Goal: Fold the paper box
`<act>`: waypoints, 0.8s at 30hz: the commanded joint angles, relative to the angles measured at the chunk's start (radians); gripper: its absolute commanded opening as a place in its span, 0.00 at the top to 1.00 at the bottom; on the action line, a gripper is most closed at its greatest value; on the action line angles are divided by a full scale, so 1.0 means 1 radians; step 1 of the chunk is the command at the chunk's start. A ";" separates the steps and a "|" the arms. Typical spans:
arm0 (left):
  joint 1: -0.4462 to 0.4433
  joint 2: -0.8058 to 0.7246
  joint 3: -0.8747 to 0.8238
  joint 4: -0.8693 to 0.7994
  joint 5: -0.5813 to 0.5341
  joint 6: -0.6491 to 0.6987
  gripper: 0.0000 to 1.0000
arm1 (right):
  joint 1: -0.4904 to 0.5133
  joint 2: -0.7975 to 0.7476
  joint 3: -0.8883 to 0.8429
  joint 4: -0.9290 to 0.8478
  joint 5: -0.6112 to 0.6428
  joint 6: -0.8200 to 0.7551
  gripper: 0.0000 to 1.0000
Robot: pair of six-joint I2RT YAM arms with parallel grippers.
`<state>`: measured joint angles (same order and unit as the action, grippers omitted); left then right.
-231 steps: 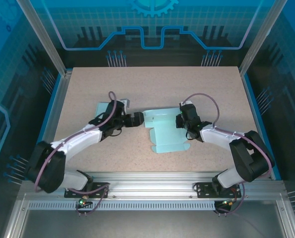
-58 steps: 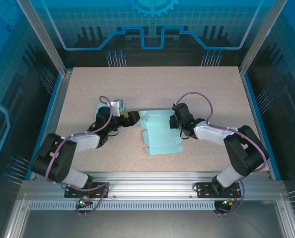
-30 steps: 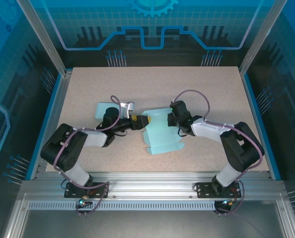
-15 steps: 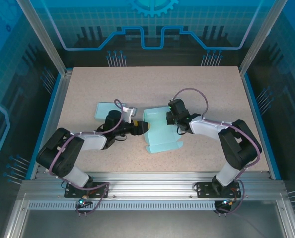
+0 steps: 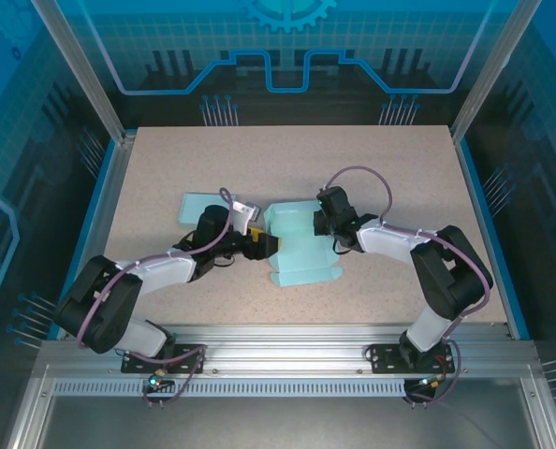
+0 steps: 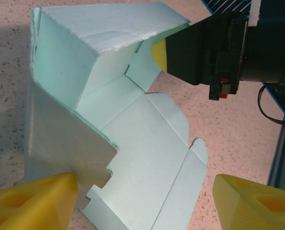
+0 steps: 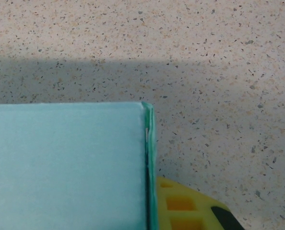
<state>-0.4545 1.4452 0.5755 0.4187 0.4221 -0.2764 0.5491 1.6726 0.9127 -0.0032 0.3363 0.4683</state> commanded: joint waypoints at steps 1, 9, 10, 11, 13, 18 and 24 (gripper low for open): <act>-0.001 0.038 0.057 -0.036 -0.035 0.069 0.25 | 0.014 0.024 0.001 -0.033 -0.027 0.010 1.00; 0.001 0.100 0.172 -0.018 -0.032 0.069 0.26 | 0.045 0.013 -0.021 0.003 -0.030 -0.052 1.00; 0.001 0.107 0.183 -0.018 -0.035 0.068 0.26 | 0.053 0.013 -0.021 0.004 -0.024 -0.059 1.00; 0.001 0.115 0.192 -0.019 -0.042 0.068 0.26 | 0.057 0.015 -0.021 0.003 -0.019 -0.067 1.00; 0.001 0.125 0.200 -0.021 -0.060 0.072 0.26 | 0.064 0.015 -0.020 -0.003 -0.011 -0.070 1.00; 0.007 0.163 0.205 -0.007 -0.074 0.060 0.26 | 0.066 0.014 -0.020 -0.007 0.001 -0.066 1.00; 0.007 0.196 0.168 0.034 -0.093 0.040 0.40 | 0.066 0.012 -0.021 -0.011 0.007 -0.063 1.00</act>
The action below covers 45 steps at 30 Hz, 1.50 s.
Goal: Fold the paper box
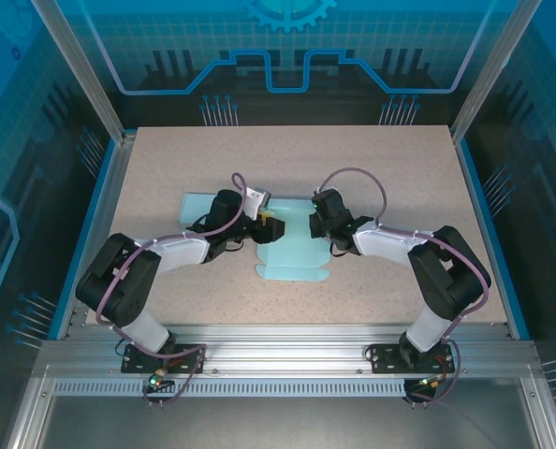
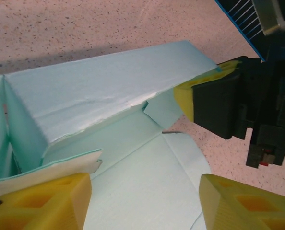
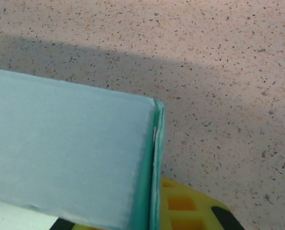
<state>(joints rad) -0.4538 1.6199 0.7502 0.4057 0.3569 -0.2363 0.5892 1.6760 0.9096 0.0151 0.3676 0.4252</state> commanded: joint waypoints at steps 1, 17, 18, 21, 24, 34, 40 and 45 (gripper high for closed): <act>0.007 0.024 -0.017 0.058 -0.036 -0.001 0.40 | 0.026 0.008 -0.020 -0.026 -0.025 -0.019 1.00; -0.100 0.117 -0.072 0.337 -0.439 0.106 0.73 | 0.032 0.017 -0.016 -0.020 -0.035 -0.011 1.00; -0.105 0.125 -0.069 0.351 -0.476 0.104 0.73 | 0.031 0.017 -0.016 -0.020 -0.034 -0.012 1.00; -0.124 0.148 -0.058 0.394 -0.603 0.112 0.72 | 0.034 0.015 -0.021 -0.015 -0.034 -0.015 1.00; -0.134 0.172 -0.012 0.336 -0.736 0.085 0.71 | 0.034 0.014 -0.025 -0.006 -0.034 -0.016 1.00; -0.136 0.165 0.002 0.315 -0.631 -0.020 0.60 | 0.035 0.032 -0.024 -0.006 -0.035 -0.002 1.00; -0.135 0.103 -0.111 0.441 -0.497 -0.039 0.56 | 0.035 0.047 -0.012 -0.028 -0.012 0.020 1.00; -0.135 0.026 -0.204 0.461 -0.442 -0.017 0.55 | 0.036 0.041 -0.012 -0.035 0.004 0.020 1.00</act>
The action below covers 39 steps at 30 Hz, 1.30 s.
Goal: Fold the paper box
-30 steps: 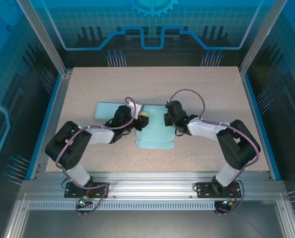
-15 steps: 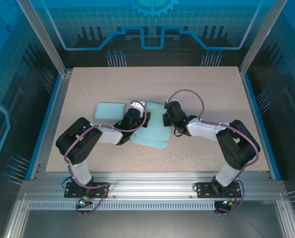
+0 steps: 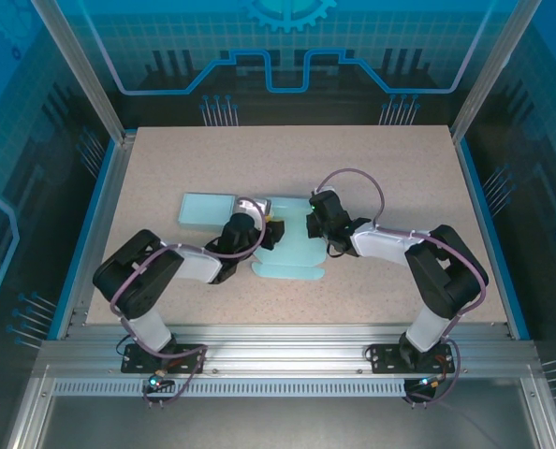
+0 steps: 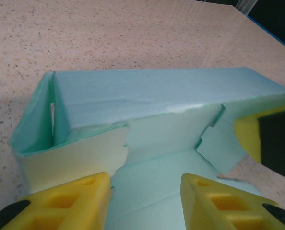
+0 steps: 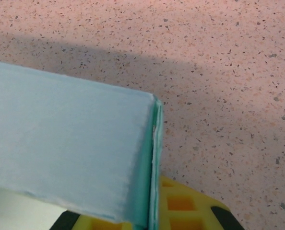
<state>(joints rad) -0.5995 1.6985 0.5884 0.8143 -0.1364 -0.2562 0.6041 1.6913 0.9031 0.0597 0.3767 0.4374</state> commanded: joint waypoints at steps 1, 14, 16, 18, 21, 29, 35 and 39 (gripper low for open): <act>0.010 -0.068 -0.059 0.052 0.063 0.012 0.55 | 0.020 0.025 -0.006 -0.082 -0.003 0.010 1.00; 0.010 -0.276 -0.201 0.040 0.174 0.092 0.49 | 0.021 0.038 0.005 -0.080 -0.005 0.006 1.00; 0.010 -0.327 -0.215 0.018 0.173 0.108 0.49 | 0.020 0.037 0.005 -0.078 -0.005 0.005 1.00; 0.010 -0.391 -0.220 -0.042 0.148 0.135 0.48 | 0.021 0.037 0.005 -0.078 -0.006 0.005 1.00; 0.013 -0.491 -0.187 -0.234 0.030 0.192 0.48 | 0.020 0.033 0.006 -0.077 -0.010 0.002 1.00; 0.200 -0.598 -0.108 -0.546 0.135 0.209 0.31 | 0.021 0.029 0.007 -0.070 -0.019 0.000 1.00; 0.241 -0.470 0.054 -0.802 0.200 0.178 0.31 | 0.023 0.026 0.008 -0.070 -0.021 -0.002 1.00; 0.241 -0.410 0.082 -0.794 0.240 0.165 0.30 | 0.025 0.025 0.005 -0.066 -0.024 -0.004 1.00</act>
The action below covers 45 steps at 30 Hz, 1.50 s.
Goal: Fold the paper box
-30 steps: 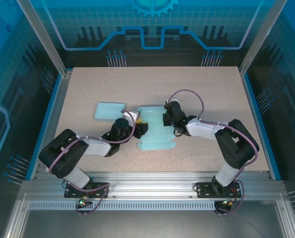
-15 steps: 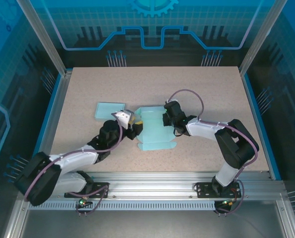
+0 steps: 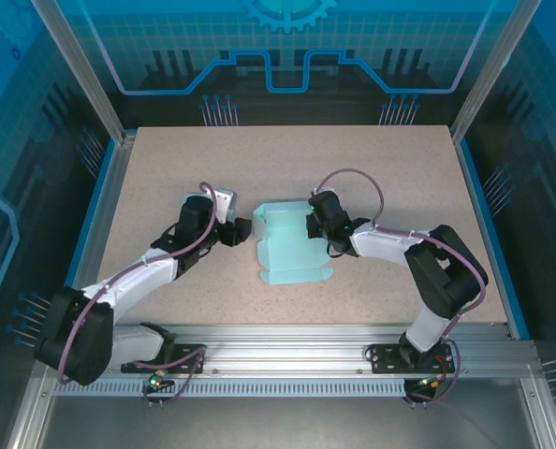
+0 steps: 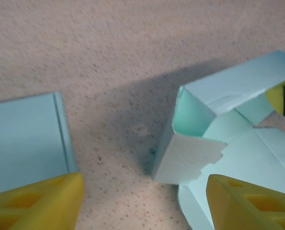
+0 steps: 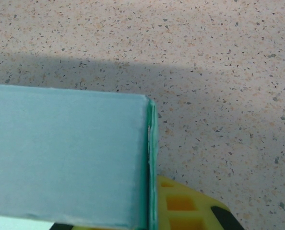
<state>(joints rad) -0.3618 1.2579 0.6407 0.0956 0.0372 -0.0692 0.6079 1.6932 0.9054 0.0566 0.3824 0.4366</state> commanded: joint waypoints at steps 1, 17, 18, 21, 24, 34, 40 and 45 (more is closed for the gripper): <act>0.003 0.048 0.037 -0.075 0.064 -0.034 0.30 | 0.021 0.022 0.003 -0.062 -0.030 -0.004 1.00; -0.017 0.224 0.058 0.055 0.097 -0.140 0.33 | 0.021 0.032 0.019 -0.065 -0.040 -0.016 1.00; -0.019 0.238 0.060 0.078 0.106 -0.135 0.34 | 0.021 0.033 0.021 -0.064 -0.040 -0.014 1.00; -0.032 0.283 0.076 0.116 0.119 -0.126 0.35 | 0.021 0.033 0.023 -0.066 -0.042 -0.014 1.00; -0.041 0.313 0.089 0.147 0.127 -0.125 0.37 | 0.021 0.031 0.023 -0.067 -0.042 -0.015 1.00; -0.061 0.386 0.096 0.297 0.033 -0.165 0.52 | 0.022 0.036 0.018 -0.055 -0.050 -0.017 1.00; -0.087 0.438 0.070 0.452 -0.082 -0.211 0.66 | 0.027 0.040 0.019 -0.055 -0.059 -0.018 1.00; -0.105 0.483 0.053 0.582 -0.129 -0.221 0.74 | 0.030 0.044 0.026 -0.061 -0.058 -0.016 1.00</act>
<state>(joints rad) -0.4614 1.7149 0.7078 0.5278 -0.0292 -0.2676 0.6090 1.7081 0.9249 0.0528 0.3672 0.4263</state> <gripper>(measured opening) 0.264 0.090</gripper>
